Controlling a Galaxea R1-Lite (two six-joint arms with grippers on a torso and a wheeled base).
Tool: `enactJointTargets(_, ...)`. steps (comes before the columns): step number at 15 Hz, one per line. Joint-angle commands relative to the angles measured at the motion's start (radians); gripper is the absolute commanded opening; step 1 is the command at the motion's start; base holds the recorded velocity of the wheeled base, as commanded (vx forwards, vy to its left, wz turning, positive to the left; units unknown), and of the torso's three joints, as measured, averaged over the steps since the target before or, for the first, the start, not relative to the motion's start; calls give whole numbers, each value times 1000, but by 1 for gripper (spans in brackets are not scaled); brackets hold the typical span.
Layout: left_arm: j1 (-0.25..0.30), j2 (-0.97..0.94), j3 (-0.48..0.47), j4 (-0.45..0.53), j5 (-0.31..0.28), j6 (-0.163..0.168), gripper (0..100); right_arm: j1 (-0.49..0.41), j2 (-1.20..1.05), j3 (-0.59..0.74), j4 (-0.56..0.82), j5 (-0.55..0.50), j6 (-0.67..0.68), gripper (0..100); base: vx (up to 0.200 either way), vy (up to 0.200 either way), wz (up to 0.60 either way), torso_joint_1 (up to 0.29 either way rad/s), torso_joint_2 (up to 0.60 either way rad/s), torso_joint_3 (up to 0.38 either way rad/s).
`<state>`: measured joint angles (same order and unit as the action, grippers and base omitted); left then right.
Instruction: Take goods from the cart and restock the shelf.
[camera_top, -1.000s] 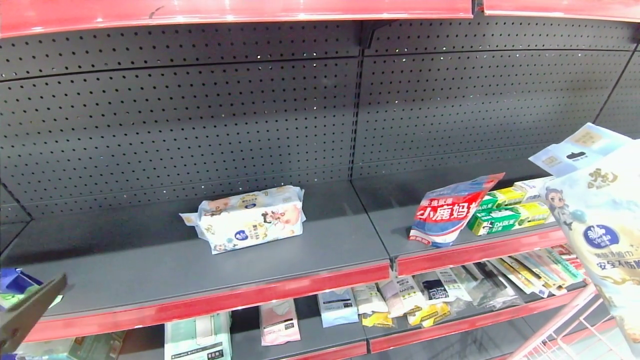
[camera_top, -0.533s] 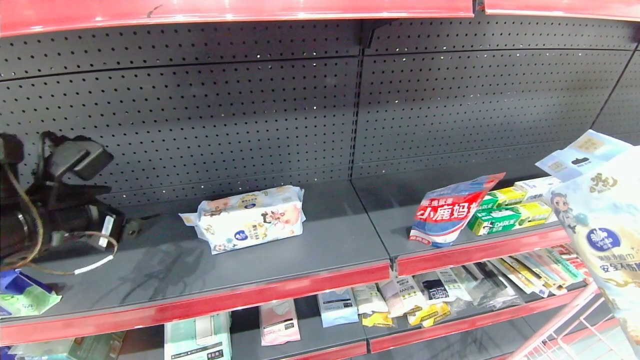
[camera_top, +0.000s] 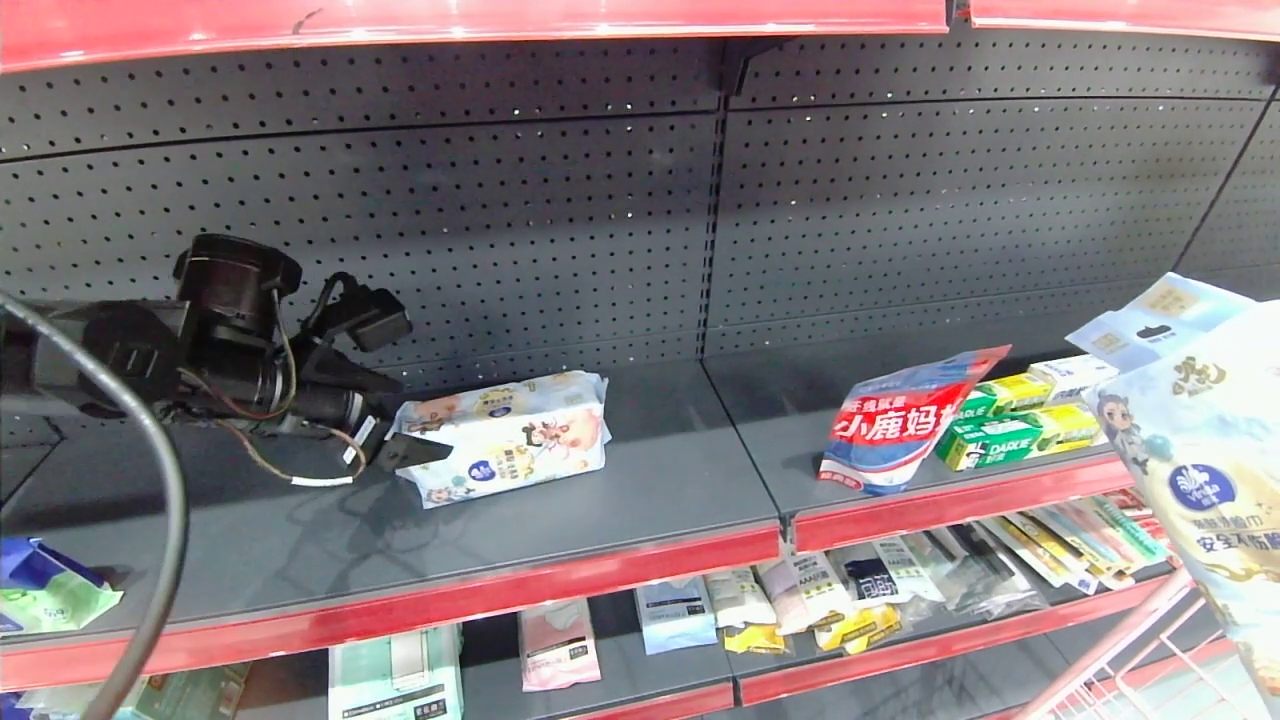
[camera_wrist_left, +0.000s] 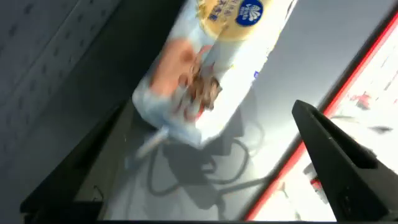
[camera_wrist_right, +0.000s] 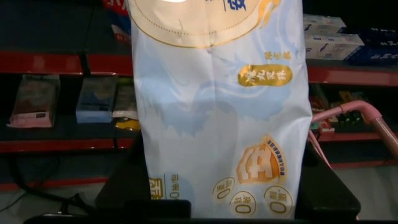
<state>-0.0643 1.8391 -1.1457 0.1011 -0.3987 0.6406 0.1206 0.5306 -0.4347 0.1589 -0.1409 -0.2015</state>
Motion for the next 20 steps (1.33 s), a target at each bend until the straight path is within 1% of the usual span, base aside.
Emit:
enactJointTargets(1, -6, 81, -65, 3, -3, 17, 100, 1, -1, 7, 1, 0, -1, 0, 0, 0, 0, 0, 0, 0)
enactJointTargets(4, -6, 134, -111, 3, -5, 22, 100, 1, 2, 10, 1, 0, -1, 0, 0, 0, 0, 0, 0, 0)
enactJointTargets(5, -9, 149, -120, 3, -5, 31, 100, 1, 5, 14, 1, 0, -3, 0, 0, 0, 0, 0, 0, 0)
enactJointTargets(6, -14, 158, -127, 5, -5, 50, 100, 1, 5, 16, 1, 0, -3, 0, 0, 0, 0, 0, 0, 0)
enactJointTargets(8, -25, 181, -146, 11, -5, 56, 100, 1, 6, 24, 1, 1, -3, 0, 0, 0, 0, 0, 0, 0)
enactJointTargets(13, -65, 256, -216, 19, -14, 56, 100, 1, 14, 30, 1, 3, -3, 0, 0, 0, 0, 0, 0, 0)
enactJointTargets(18, -68, 269, -223, 32, -12, 56, 100, 2, 26, 37, -1, 6, -3, 0, 0, 0, 0, 0, 0, 0)
enactJointTargets(19, -68, 275, -226, 32, -12, 56, 0, 2, 28, 37, -1, 6, -3, 0, 0, 0, 0, 0, 0, 0)
enactJointTargets(20, -68, 272, -223, 35, -12, 57, 0, 2, 28, 37, -1, 6, -3, 0, 0, 0, 0, 0, 0, 0)
